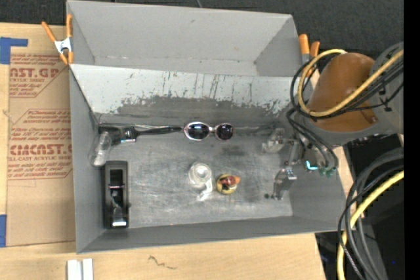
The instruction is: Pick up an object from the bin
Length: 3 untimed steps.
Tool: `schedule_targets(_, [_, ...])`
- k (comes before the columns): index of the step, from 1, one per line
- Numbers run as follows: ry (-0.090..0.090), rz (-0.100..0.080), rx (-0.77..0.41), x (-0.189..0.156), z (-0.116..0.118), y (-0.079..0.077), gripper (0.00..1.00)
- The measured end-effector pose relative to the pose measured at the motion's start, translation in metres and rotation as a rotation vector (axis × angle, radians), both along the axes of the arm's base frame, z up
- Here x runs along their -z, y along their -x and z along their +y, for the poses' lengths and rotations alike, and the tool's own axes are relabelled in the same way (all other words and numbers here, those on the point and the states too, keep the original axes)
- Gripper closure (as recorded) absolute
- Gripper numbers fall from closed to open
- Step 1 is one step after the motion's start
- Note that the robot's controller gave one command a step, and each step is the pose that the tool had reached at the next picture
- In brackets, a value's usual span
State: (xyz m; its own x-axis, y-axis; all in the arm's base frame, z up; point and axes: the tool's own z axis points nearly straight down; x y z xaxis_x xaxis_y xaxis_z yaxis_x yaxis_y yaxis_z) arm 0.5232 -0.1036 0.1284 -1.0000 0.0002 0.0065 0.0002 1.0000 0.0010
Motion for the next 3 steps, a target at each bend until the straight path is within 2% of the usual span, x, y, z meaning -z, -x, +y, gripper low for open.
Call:
schedule_targets(1, [0.001, -0.007, -0.001, -0.004, 0.000, -0.002, 0.00])
schedule_targets(2, [0.002, -0.012, 0.028, 0.033, 0.029, 0.024, 0.00])
schedule_targets(3, [0.001, -0.013, 0.058, 0.054, 0.072, 0.003, 1.00])
